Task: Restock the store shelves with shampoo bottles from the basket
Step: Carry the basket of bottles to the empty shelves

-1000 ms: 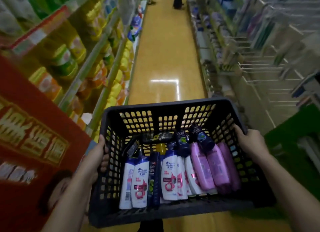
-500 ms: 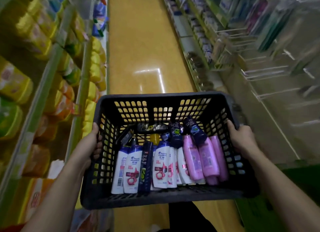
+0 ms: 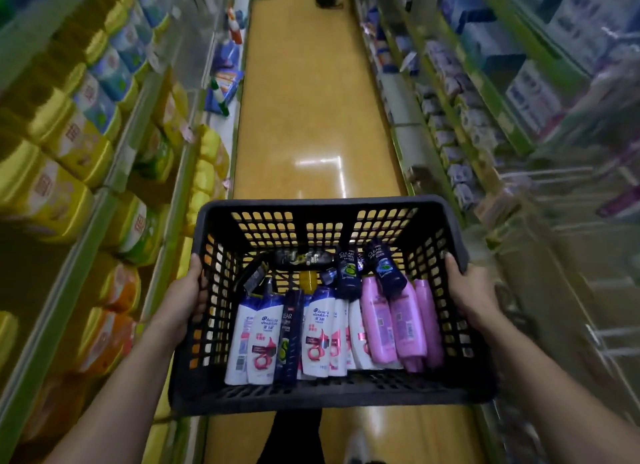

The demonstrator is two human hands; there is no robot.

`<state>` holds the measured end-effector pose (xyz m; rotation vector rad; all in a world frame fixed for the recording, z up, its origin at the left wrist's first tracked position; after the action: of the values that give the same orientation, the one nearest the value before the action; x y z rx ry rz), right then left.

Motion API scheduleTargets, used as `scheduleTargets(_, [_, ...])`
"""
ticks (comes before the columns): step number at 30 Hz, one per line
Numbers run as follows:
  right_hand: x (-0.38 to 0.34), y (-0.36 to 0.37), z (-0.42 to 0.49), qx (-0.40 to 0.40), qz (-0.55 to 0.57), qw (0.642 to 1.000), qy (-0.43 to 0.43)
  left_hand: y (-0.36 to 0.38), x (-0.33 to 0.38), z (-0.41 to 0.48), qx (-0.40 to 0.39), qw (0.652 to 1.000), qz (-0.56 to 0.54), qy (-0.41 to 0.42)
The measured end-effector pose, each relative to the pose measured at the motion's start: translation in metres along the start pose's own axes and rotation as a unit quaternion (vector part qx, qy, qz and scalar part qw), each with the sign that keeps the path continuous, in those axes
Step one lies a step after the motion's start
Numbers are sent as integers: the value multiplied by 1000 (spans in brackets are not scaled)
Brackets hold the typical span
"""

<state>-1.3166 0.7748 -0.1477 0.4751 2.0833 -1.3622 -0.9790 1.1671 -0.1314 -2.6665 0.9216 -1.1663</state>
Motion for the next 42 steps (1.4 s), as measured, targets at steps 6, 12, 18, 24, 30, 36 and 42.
scheduleTargets(6, [-92, 53, 146, 12, -26, 999, 18, 12, 120, 132, -20, 1000, -15, -4])
scheduleTargets(12, [-233, 76, 263, 13, -14, 1000, 17, 24, 277, 239, -17, 1000, -12, 9])
scheduleTargets(18, [-314, 120, 414, 8, 4, 1000, 3, 53, 399, 357, 0, 1000, -17, 12])
scheduleTargets(24, [-421, 152, 586, -15, 9, 1000, -22, 91, 535, 464, 15, 999, -37, 9])
scheduleTargets(30, [-544, 163, 728, -18, 7, 998, -59, 112, 673, 549, 26, 998, -52, 1])
scheduleTargets(36, [-641, 212, 871, -20, -23, 998, -60, 136, 791, 678, 13, 997, -71, -4])
scheduleTargets(42, [-745, 248, 994, -22, -28, 998, -57, 149, 909, 791, 2, 996, -82, -16])
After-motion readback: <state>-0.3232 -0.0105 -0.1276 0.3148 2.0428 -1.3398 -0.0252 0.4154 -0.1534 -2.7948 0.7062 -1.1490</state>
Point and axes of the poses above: each hand's wrist, its own z-axis towards the middle knuckle, its own y-axis out of the palm, x = y × z, the point moved 8 cm from there along z, towards the middle knuckle, and after that the axes turned 7 degrees about -y, right-handed, at the moved point
